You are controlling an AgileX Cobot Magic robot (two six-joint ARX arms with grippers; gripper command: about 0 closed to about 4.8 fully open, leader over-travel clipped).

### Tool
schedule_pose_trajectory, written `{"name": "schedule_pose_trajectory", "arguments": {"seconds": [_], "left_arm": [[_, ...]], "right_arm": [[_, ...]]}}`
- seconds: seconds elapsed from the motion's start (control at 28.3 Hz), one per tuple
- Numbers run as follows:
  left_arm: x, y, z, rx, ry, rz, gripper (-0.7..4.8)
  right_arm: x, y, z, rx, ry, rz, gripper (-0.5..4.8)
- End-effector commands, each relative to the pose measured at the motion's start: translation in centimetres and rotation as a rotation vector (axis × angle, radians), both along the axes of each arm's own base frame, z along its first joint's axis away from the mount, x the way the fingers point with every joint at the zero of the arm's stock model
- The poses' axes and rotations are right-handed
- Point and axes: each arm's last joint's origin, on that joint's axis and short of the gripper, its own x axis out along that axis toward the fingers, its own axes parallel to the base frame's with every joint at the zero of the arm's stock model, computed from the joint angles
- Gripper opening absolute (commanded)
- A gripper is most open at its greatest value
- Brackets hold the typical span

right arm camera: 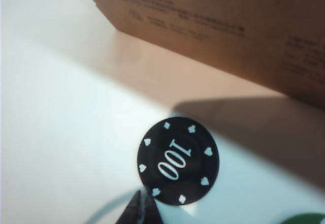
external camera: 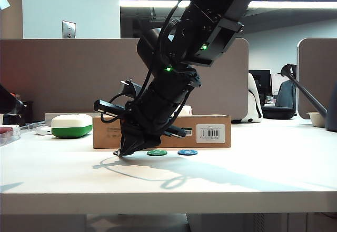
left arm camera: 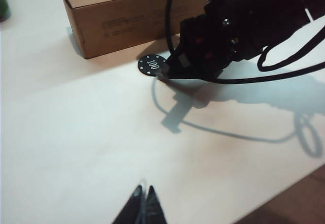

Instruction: Push the chip with the highest value in the row forward next to the rectangular box.

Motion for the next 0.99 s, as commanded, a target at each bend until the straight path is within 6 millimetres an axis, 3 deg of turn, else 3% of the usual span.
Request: {"name": "schedule_pose_trajectory", "arguments": {"seconds": [0.04, 0.99], "left_arm": [[0.0, 0.0, 0.2, -0.007, -0.014, -0.002, -0.05], [0.0, 0.0, 0.2, -0.007, -0.014, -0.001, -0.05]], "right_arm": [[0.0, -0.2, -1.0, -0.041, 0.030, -0.013, -0.10], [1.2, -0.4, -1.3, -0.086, -0.024, -0.099, -0.10]]}}
